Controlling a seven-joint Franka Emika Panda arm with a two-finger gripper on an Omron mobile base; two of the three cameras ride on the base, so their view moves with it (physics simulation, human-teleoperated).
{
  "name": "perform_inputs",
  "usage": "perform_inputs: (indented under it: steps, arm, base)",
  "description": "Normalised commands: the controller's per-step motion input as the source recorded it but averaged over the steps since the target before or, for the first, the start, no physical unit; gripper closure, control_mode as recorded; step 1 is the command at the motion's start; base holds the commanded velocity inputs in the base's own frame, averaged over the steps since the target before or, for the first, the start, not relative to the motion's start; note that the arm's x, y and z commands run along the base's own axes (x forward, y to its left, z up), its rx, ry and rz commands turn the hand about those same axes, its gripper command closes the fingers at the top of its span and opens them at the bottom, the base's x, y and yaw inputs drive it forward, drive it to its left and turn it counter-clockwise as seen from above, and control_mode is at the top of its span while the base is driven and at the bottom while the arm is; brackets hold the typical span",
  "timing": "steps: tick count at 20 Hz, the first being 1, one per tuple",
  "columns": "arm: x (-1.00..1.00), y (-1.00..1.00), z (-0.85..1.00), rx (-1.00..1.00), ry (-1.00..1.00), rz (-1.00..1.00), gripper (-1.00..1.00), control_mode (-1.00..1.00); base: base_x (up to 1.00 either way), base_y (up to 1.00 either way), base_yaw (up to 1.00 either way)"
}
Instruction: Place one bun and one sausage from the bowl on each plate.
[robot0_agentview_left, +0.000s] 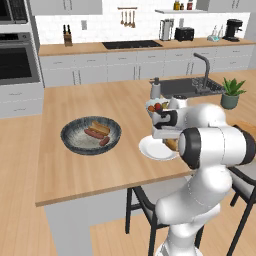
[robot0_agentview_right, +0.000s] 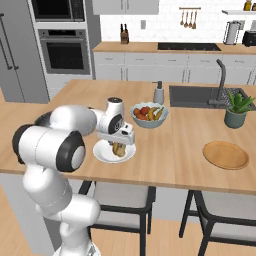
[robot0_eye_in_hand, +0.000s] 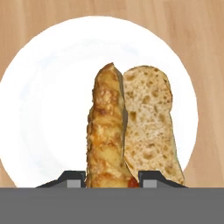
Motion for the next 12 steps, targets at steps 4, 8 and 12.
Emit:
perform_inputs:
  steps: [4,8,12]
  arm:
    - [0.14,-0.08,-0.26,0.00,0.00,0.00,1.00,-1.00]
    - [0.22,-0.08,-0.10,0.00,0.00,0.00,1.00,-1.00]
    - [0.25,-0.02,-0.08,0.00,0.00,0.00,1.00,-1.00]
  base:
    - [0.00,0.00,0.00]
    - [0.00,0.00,0.00]
    - [0.00,0.00,0.00]
